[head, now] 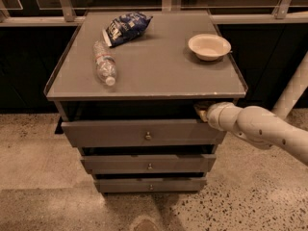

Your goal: Open top drawer

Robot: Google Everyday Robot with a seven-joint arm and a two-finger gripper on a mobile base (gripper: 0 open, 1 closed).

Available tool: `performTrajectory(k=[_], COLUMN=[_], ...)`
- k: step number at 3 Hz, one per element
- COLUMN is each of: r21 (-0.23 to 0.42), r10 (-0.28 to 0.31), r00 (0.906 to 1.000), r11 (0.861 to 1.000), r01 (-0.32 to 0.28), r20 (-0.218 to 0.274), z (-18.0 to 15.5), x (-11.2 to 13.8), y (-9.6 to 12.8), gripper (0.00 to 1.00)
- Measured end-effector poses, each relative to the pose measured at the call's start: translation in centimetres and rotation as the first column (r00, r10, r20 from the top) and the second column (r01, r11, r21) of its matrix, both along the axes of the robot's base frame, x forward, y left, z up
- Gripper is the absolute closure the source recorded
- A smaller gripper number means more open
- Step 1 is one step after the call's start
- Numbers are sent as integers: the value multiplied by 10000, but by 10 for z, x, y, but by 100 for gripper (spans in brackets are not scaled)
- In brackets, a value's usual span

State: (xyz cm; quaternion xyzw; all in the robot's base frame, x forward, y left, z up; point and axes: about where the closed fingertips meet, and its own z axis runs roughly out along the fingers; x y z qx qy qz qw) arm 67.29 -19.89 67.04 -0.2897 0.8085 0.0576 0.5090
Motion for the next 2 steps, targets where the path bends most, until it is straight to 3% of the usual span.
performTrajectory(k=[1, 2], r21=[-1, -196], r10=[1, 432], r00=[10000, 9989], r11=[10000, 9989], r01=[-1, -435], r20=[0, -179], z=[4, 2], x=[1, -1], y=[0, 4], gripper=[100, 100])
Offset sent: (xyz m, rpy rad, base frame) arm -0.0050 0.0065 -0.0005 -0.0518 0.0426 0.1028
